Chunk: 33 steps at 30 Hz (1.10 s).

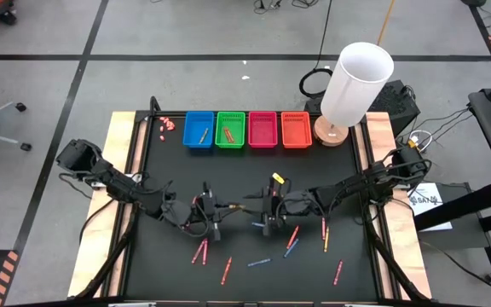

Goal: Sort crayons
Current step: Put the yellow crayon into the blue bin

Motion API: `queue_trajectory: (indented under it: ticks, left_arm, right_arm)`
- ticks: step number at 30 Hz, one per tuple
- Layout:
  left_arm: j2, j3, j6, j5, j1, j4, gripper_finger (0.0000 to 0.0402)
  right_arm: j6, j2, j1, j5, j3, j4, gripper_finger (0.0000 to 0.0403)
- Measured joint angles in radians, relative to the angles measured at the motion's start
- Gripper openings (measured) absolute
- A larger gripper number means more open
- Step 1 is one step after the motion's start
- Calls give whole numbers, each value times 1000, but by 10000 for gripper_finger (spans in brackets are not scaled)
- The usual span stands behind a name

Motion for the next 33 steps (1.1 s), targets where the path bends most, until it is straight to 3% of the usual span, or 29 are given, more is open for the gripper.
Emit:
queue_trajectory:
  ticks: [3,7,15,20,26,29,33]
  left_arm:
    - [-4,0,-6,-10,24,-50,28]
    - [-37,0,-2,-5,53,-118,28]
    - [-195,0,-4,-4,160,-296,29]
    - [-302,0,34,-100,276,-384,29]
    - [-352,0,128,-108,448,-432,29]
    - [-352,1,119,-107,553,-500,29]
    - [-341,1,-14,-58,708,-632,29]
  right_arm:
    - [-15,0,-9,25,0,-27,220]
    - [9,0,-40,134,0,-121,252]
    - [94,0,-126,147,0,-250,265]
    - [61,0,-156,122,0,-250,265]
    - [81,0,-178,92,0,-250,265]
    - [103,0,-177,92,-1,-254,265]
    - [137,0,-175,91,-1,-254,265]
